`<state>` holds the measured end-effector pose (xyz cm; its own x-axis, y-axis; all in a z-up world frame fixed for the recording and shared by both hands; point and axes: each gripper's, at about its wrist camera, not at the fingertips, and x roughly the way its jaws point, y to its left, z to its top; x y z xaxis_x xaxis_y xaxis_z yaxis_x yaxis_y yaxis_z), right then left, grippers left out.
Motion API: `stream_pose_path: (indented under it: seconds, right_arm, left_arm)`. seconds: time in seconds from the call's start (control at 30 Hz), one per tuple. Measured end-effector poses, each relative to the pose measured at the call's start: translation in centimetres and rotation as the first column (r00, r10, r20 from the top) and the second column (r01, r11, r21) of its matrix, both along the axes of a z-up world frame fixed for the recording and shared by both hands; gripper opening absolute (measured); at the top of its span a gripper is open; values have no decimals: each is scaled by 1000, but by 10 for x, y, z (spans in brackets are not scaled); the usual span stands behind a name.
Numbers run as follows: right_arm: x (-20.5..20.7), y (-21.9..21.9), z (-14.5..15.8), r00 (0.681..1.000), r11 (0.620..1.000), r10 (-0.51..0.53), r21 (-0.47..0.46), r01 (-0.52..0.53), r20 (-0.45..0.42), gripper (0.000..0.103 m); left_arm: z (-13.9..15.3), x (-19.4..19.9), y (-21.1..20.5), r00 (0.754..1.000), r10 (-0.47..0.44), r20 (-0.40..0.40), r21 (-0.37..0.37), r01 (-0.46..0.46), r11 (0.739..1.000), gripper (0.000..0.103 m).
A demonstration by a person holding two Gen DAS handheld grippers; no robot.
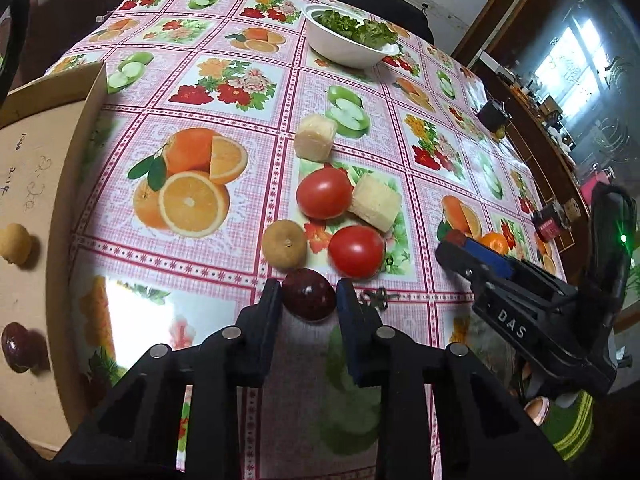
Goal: Organize fruits
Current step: 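Grasp a second dark red plum with the left tool while the right tool grasps a red date, then carry the plum with the left tool while the right tool carries the date over the tray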
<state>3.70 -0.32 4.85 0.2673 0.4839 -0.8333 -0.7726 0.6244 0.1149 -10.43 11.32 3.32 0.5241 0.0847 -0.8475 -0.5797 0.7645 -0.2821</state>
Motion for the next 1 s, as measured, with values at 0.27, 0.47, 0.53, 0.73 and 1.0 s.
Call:
stream_pose_path:
  seconds: [0.27,0.47,0.53,0.73,1.0]
  right_arm:
    - [-10,-13,14,1000,999,10,51,-9,-26,31]
    - [-25,-22,32,999,995,26,93,-22,-34,31]
    - [-32,-19,38,998,993,49,107,-44,-38,31]
    - [-59,0,53,988,979,141,157,-131,-54,30]
    - [-88,29,60,970,958,235,184,-220,-64,30]
  left_arm:
    - [12,-23,-3,1000,18,9,25,-18,1000,25]
    - [26,-42,-5,999,31,24,50,-32,998,25]
    - [32,-49,-3,999,41,26,65,-43,997,25]
    - [47,-74,6,995,91,33,114,-94,989,26]
    - [58,-102,22,988,152,33,165,-155,974,26]
